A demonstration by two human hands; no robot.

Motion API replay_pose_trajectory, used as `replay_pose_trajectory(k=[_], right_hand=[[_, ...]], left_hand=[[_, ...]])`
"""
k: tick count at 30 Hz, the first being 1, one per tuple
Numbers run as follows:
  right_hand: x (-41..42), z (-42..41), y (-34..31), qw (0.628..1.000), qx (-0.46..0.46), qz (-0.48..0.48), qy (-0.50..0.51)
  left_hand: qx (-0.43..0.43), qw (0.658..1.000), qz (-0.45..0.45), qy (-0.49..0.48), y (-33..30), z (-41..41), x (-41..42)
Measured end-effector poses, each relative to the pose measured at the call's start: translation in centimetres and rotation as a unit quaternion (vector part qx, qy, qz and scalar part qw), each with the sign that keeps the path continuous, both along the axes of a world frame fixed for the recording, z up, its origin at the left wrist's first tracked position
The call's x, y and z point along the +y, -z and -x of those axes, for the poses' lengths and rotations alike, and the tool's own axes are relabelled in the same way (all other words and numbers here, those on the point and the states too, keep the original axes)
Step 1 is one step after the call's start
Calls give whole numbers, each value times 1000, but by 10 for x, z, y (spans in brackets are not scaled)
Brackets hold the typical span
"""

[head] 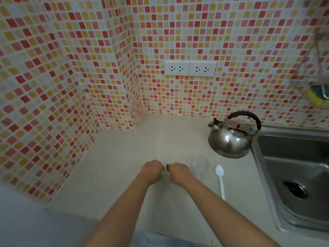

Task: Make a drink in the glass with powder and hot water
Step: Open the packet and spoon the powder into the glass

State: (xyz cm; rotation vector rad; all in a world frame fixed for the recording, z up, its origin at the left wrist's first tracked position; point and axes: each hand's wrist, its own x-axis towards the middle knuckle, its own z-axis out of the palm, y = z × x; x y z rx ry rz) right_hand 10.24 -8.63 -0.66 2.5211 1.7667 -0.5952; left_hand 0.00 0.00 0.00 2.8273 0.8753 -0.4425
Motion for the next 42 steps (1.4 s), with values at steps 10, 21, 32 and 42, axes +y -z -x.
replay_pose_trajectory(k=[10,21,32,42], right_hand=[[-16,-6,51,997,-59,-23,-35],[-18,-3,34,996,16,-74,44],[-33,2,-28,917,228,-252,211],[-84,-24,-68,776,369,-333,389]], left_hand=[[-78,994,70,-38,30,-9,-20],[-115,986,66,-102,17,-8,-25],[-184,958,141,-168,-47,-2,-31],[-300,855,370,-205,-78,-40,-73]])
